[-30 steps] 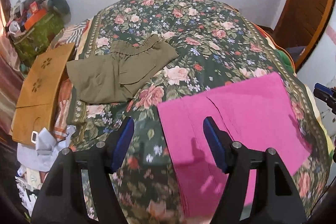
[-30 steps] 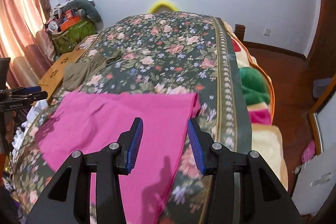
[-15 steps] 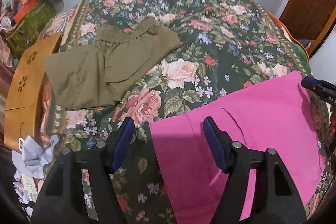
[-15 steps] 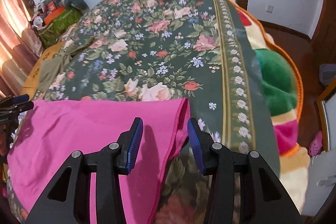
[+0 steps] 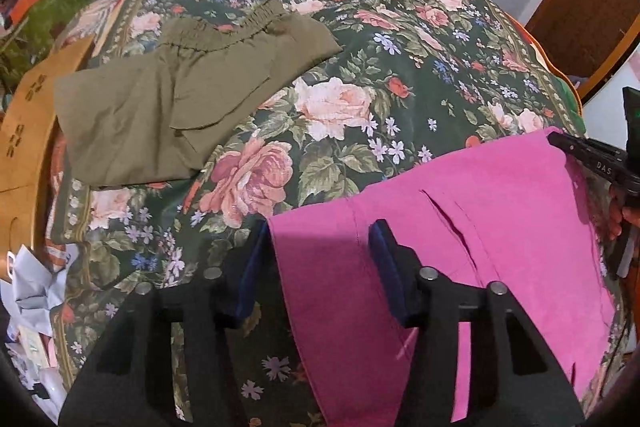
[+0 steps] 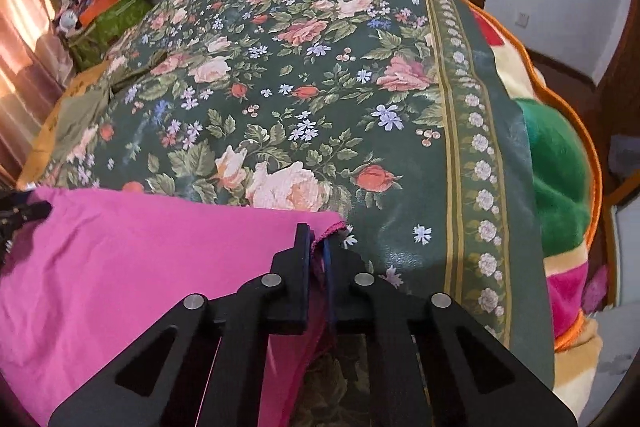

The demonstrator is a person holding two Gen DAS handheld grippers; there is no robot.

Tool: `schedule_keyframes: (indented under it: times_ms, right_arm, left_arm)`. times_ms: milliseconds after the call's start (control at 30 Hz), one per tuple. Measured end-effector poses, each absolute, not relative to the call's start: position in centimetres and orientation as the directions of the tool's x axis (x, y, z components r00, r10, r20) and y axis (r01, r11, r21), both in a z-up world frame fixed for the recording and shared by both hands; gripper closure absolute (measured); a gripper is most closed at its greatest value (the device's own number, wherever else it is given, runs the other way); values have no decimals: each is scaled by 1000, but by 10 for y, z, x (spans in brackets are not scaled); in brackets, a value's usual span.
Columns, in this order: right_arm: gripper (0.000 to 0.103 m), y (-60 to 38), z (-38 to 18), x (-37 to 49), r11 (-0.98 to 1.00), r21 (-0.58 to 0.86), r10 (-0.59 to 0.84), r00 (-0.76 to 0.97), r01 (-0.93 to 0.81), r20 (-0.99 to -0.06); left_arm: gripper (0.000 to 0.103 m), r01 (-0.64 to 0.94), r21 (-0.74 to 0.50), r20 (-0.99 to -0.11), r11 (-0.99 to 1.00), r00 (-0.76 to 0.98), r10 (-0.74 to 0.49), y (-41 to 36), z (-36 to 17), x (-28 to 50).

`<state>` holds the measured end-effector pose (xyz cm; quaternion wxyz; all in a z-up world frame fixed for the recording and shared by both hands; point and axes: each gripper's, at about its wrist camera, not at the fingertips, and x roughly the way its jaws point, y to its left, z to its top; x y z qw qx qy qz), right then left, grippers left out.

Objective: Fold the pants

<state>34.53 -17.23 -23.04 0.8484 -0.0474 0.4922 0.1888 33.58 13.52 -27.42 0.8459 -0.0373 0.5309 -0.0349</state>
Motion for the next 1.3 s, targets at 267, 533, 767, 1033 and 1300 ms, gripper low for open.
schedule_keyframes:
  times_ms: [267, 533, 767, 1033, 1300]
  right_arm:
    - [101, -162, -231, 342, 926, -32, 180, 515, -377, -838]
    - [101, -170, -228, 347, 949, -20, 155, 522, -315, -838]
    - [77, -180, -207, 341, 952, 85, 224, 481, -293, -848]
    - [44, -166, -165, 318, 935, 146, 311, 550, -323, -775]
    - [29, -109, -153, 298, 859, 164, 427, 503, -484, -751]
  left_arm:
    - [67, 20, 7, -874, 1000, 486, -4, 127, -269, 323]
    - [65, 28, 22, -866, 999, 500, 5, 127, -270, 321]
    - [65, 49, 77, -862, 996, 505, 42, 125, -252, 310]
    - [47, 51, 61, -830, 997, 557, 23, 120, -213, 306]
    - [35, 79, 7, -821, 997, 569, -39, 107, -199, 313]
